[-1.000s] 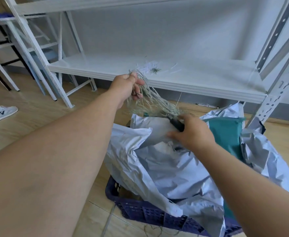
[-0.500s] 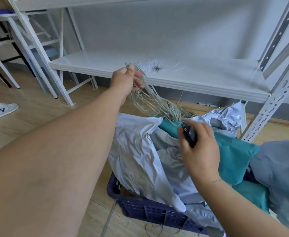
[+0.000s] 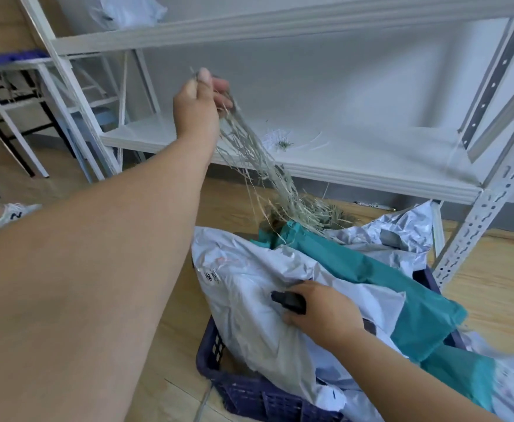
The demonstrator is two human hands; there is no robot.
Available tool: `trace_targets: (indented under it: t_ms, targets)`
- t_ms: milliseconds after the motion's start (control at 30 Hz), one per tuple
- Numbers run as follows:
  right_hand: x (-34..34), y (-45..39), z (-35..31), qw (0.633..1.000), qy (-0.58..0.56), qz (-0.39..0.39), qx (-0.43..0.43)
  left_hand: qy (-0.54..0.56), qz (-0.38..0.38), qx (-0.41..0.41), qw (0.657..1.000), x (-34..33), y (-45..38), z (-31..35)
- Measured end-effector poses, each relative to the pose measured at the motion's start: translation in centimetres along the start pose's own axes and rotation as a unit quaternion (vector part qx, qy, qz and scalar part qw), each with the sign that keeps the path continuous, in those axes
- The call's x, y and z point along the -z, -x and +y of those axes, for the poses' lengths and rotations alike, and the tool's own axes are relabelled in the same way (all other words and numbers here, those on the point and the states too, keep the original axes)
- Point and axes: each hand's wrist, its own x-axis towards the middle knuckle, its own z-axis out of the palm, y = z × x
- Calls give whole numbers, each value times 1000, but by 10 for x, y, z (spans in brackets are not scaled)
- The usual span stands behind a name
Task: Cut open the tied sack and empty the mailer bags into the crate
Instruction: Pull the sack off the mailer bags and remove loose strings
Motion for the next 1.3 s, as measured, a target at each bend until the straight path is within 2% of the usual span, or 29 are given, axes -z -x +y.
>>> trace_targets:
  t_ms: [67, 133, 200, 267, 367, 467, 567, 667, 700, 767, 833, 933, 1000, 1067, 1133, 1200, 1233, 1300]
  targets:
    - [5, 2, -6, 998, -56, 33, -3, -4, -38, 6, 999, -4, 0, 11]
    - [14, 0, -17, 980, -150, 132, -23, 16, -62, 19, 998, -8, 1, 21]
    - [31, -14, -28, 935, -253, 238, -70, 26, -83, 22, 996, -11, 2, 30]
    - [54, -38, -39, 890, -347, 274, -109, 38, -102, 18, 994, -13, 3, 38]
    - [87, -78, -51, 857, -436, 241, -136, 58, -104, -5, 993, -13, 3, 50]
    - [104, -109, -57, 857, -459, 167, -164, 82, -104, -18, 991, -9, 0, 61]
    - [113, -130, -58, 840, -505, 86, -179, 106, -125, -21, 986, -2, -3, 65]
    - [126, -145, -62, 827, -520, 90, -195, 99, -110, -32, 988, 14, -8, 58]
    - [132, -149, -67, 820, -533, 105, -180, 55, -111, -35, 992, 21, -11, 52]
    - [150, -154, -82, 825, -536, 121, -131, -127, -154, -23, 980, 34, -14, 32]
    - [172, -157, -105, 842, -523, 111, -71, -270, -226, 25, 935, 40, -9, 6]
    - [201, -157, -142, 863, -500, 72, 21, -344, -302, 81, 885, 35, 9, -23]
    - [209, -154, -163, 866, -494, 6, 76, -351, -264, 99, 893, 26, 15, -33]
    - [208, -151, -174, 871, -481, -29, 101, -337, -168, 90, 922, 21, 11, -38]
    - [201, -150, -174, 879, -469, 11, 89, -289, -89, 131, 944, 25, -1, -38]
    - [191, -155, -160, 877, -471, 84, 51, -152, -48, 231, 960, 38, -16, -41]
    - [184, -157, -149, 878, -464, 119, 22, -86, -21, 268, 959, 46, -21, -43]
    - [164, -160, -124, 906, -385, 166, -57, -22, 25, 294, 955, 60, -22, -42]
